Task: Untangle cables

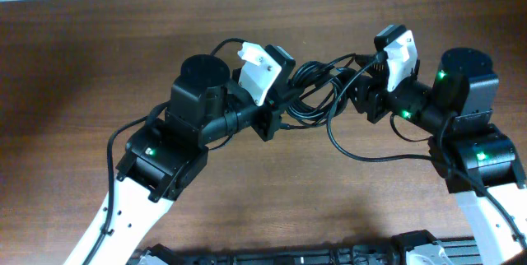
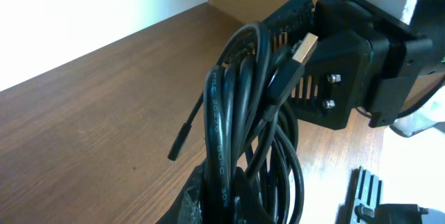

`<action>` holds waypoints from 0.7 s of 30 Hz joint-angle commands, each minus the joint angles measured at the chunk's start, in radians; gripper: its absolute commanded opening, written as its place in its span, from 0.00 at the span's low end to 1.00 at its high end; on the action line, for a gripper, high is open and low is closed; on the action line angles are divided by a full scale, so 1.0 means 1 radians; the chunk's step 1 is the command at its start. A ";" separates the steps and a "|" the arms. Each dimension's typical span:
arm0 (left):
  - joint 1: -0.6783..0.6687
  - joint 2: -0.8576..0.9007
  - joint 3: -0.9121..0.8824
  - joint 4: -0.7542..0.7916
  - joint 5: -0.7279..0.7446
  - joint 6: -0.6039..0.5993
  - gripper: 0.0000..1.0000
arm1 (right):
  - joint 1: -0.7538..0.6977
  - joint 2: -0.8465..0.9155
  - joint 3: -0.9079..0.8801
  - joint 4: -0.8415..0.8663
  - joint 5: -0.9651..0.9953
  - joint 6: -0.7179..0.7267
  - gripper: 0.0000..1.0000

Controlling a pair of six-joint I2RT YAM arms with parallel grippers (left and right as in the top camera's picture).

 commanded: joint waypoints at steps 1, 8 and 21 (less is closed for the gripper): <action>-0.008 -0.024 0.016 0.003 0.117 0.008 0.00 | -0.004 0.006 0.002 0.029 0.018 0.002 0.48; -0.058 -0.024 0.016 0.003 0.119 0.009 0.00 | -0.004 0.006 0.002 0.112 0.030 0.112 0.47; -0.066 -0.024 0.016 0.018 0.111 0.014 0.00 | -0.004 0.006 0.002 -0.021 0.459 0.448 0.47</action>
